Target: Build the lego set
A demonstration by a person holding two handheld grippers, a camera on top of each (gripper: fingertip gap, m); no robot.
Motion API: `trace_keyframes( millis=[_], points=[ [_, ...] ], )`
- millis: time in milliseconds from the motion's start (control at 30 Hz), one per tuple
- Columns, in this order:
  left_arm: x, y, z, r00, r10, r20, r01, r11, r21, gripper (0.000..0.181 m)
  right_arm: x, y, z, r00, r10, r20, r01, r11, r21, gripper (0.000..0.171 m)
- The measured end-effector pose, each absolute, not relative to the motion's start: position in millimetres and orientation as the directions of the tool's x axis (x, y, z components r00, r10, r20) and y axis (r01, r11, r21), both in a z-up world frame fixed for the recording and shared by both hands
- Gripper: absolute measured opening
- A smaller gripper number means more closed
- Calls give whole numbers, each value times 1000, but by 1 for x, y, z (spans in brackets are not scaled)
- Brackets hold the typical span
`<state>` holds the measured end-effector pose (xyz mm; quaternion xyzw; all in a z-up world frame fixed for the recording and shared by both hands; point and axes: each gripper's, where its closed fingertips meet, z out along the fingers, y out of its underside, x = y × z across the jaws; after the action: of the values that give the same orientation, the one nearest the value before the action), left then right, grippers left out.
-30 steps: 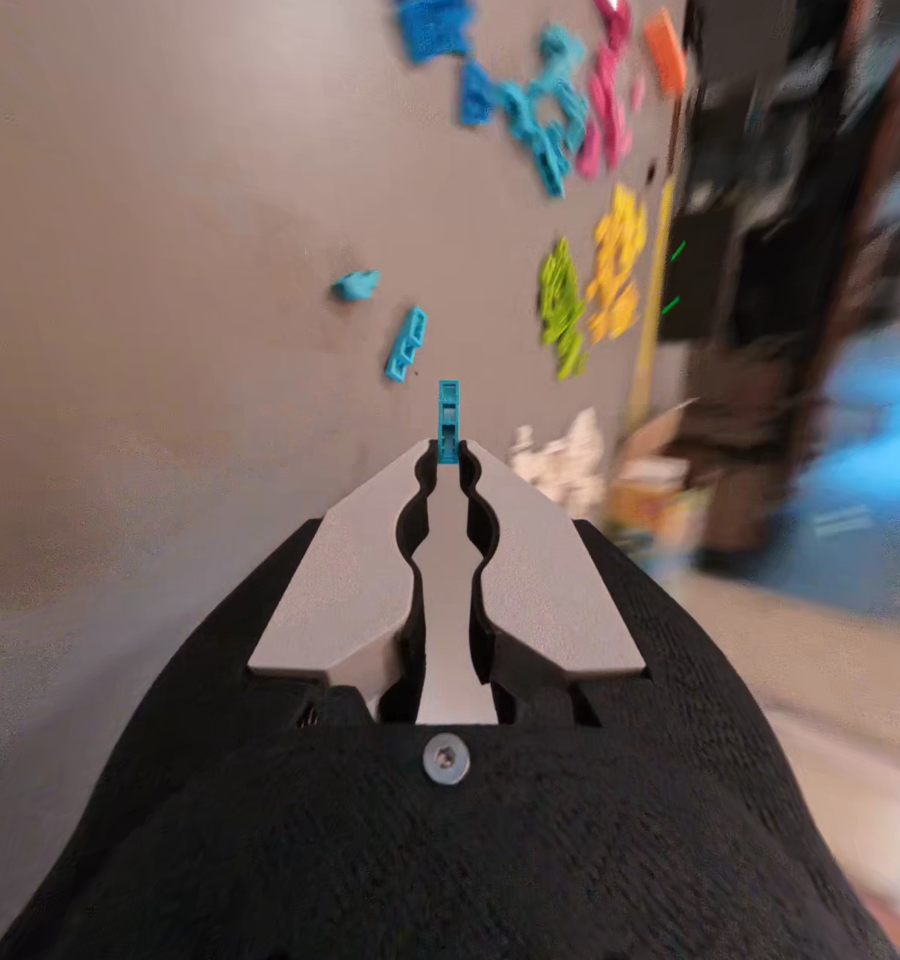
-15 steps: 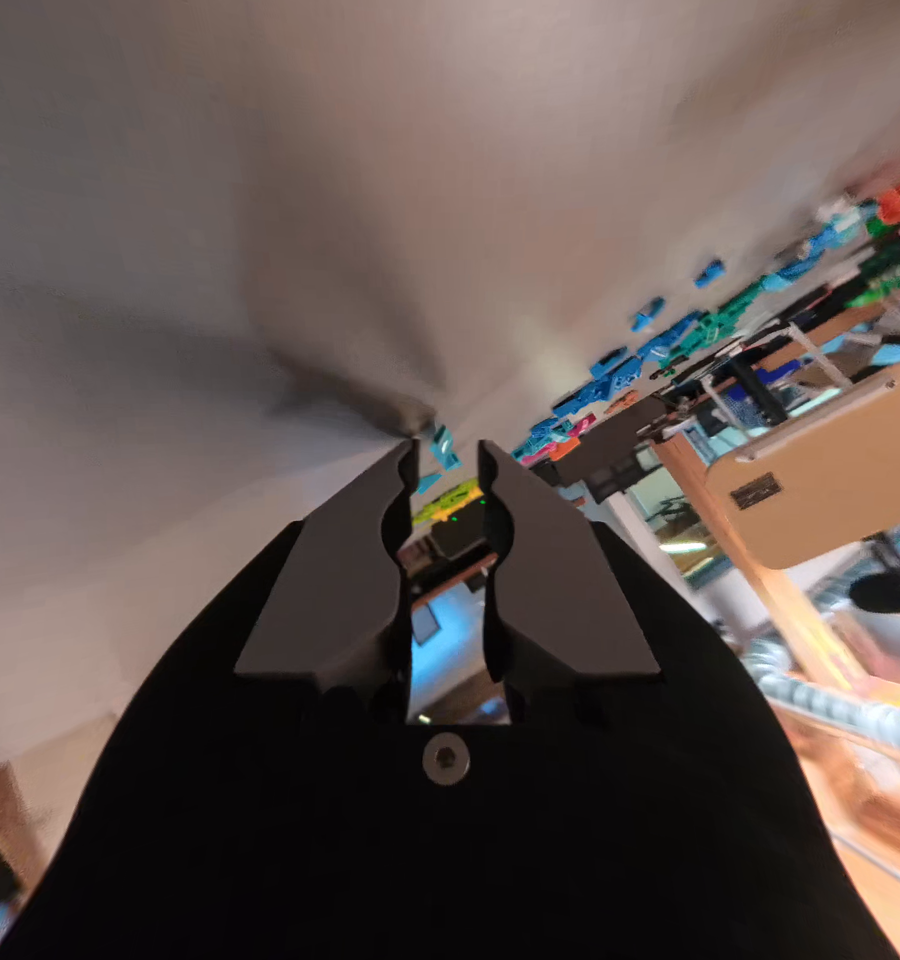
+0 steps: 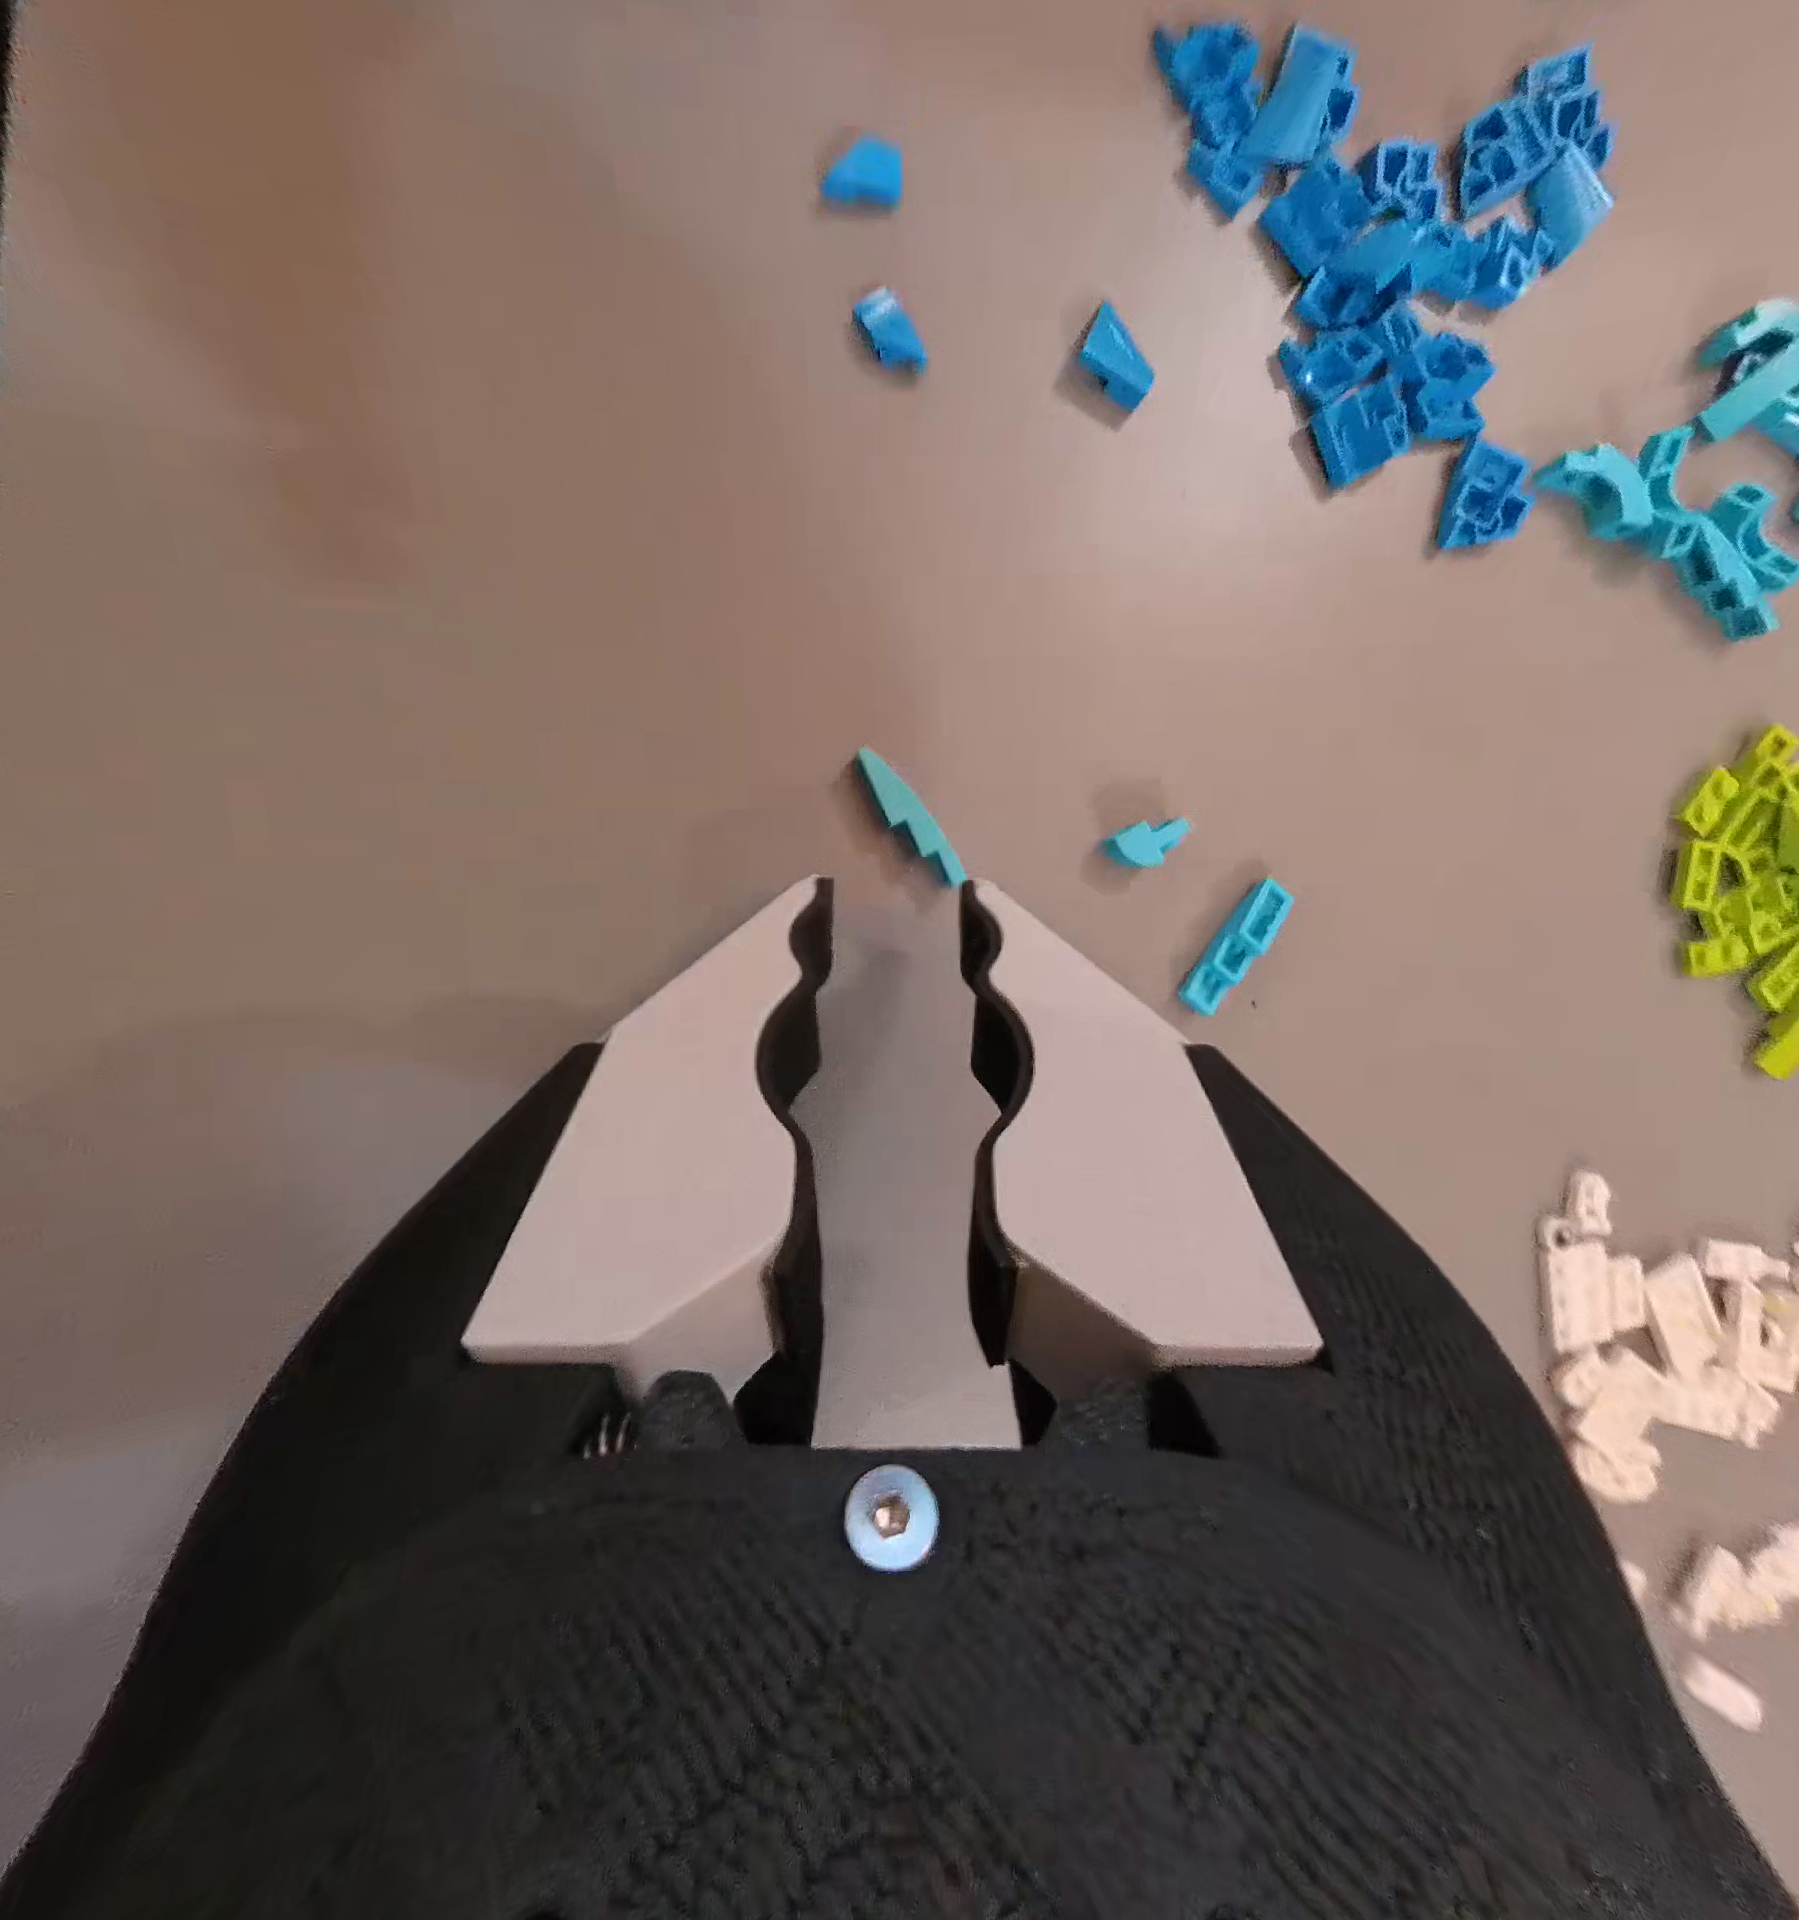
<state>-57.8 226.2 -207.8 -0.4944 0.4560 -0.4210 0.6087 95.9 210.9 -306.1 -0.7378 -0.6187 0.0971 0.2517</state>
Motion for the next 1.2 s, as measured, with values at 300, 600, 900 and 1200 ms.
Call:
trace_keyframes(
  millis=[300, 600, 900, 1200],
  points=[
    [-57, 225, -209, 222, -964, -144, 55, 160, -986, 6, 92, 220, -315, 154, 980, 127, 843, -64, -533, 16],
    [-57, 225, -209, 225, -964, -144, 55, 160, -986, 5, 74, 229, -303, -347, 565, 749, 869, 494, 30, 2],
    [-57, 225, -209, 225, -963, -147, 54, 163, -985, 6, 74, 211, -311, -552, 433, 713, 761, 612, 217, 15],
    [-56, 225, -209, 224, -964, -147, 53, 162, -985, 6, 63, 204, -304, 145, 972, 184, 848, -26, -529, 32]
  ],
)
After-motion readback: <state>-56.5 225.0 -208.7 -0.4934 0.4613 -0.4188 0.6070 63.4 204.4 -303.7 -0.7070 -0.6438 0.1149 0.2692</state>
